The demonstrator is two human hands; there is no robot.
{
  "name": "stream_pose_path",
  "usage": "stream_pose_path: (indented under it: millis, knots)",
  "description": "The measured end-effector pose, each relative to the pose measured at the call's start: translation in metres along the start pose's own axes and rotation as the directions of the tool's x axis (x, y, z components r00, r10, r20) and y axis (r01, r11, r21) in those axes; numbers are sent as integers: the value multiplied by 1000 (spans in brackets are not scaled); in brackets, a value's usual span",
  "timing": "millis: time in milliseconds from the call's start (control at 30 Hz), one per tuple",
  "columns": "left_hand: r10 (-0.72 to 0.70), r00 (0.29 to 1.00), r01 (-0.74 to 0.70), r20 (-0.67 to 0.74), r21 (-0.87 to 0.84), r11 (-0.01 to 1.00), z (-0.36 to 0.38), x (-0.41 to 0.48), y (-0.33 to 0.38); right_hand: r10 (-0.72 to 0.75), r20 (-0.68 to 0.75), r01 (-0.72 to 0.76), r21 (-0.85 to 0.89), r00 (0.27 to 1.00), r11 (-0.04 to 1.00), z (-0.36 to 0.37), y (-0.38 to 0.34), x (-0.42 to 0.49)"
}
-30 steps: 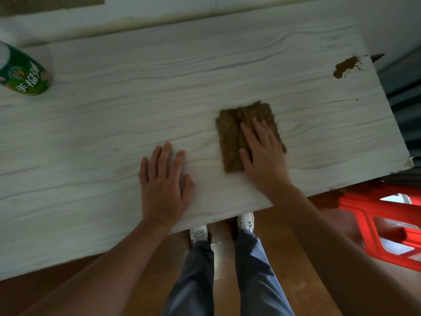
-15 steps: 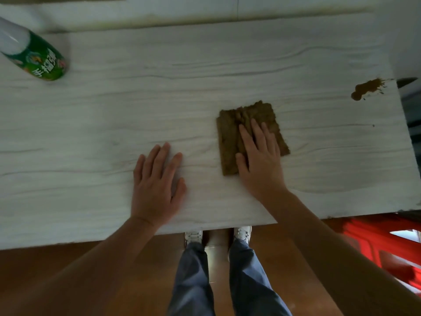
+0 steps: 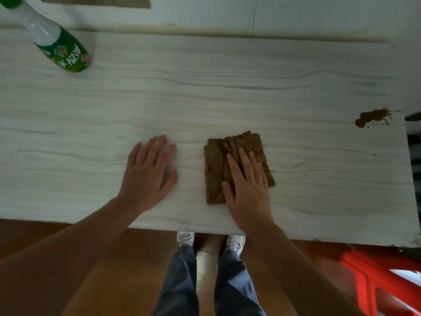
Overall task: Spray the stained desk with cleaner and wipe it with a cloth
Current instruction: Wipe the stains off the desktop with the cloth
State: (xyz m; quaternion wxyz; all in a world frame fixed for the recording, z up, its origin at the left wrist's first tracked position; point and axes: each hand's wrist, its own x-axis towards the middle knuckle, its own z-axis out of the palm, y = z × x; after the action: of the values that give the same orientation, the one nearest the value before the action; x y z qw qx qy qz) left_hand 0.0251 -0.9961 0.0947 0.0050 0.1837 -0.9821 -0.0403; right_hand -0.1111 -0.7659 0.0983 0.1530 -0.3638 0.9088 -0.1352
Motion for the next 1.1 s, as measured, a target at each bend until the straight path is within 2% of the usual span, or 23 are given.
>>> stream_pose_path:
  millis: [100, 167, 433, 600, 700, 800, 867, 933, 1000, 1100]
  knots:
    - [-208, 978, 208, -14, -38, 977, -1, 21, -11, -7, -1, 7, -19, 1000, 1000, -3, 3, 11]
    - [-262, 965, 260, -23, -56, 964, 3, 30, -13, 1, -26, -1, -18, 1000, 1000, -7, 7, 29]
    - [-273, 961, 268, -47, -93, 959, 9, 30, -18, 89, -109, -90, -4, 990, 996, -26, 9, 155]
    - [-278, 959, 273, -49, -86, 958, 12, 30, -20, 126, -138, -126, 10, 982, 992, -24, -36, 232]
    - [-275, 961, 272, -28, -84, 958, 11, 31, -20, 26, -107, -27, -9, 994, 1000, -8, -87, 260]
    - [-271, 963, 270, -13, -66, 961, 10, 31, -21, -166, -56, 165, -22, 985, 986, 12, -134, 262]
    - [-272, 962, 270, -16, -61, 961, 10, 31, -21, -276, -48, 275, -38, 960, 961, 20, -146, 258]
    - [-269, 963, 267, -22, -67, 961, 10, 31, -21, -322, -48, 321, -34, 945, 946, 18, -141, 260]
    - [-267, 963, 264, -30, -71, 962, 11, 31, -21, -305, -56, 303, -40, 951, 952, 11, -125, 269]
    - [-261, 964, 256, -51, -83, 963, 14, 30, -22, -116, -119, 111, -53, 986, 992, -9, -90, 291]
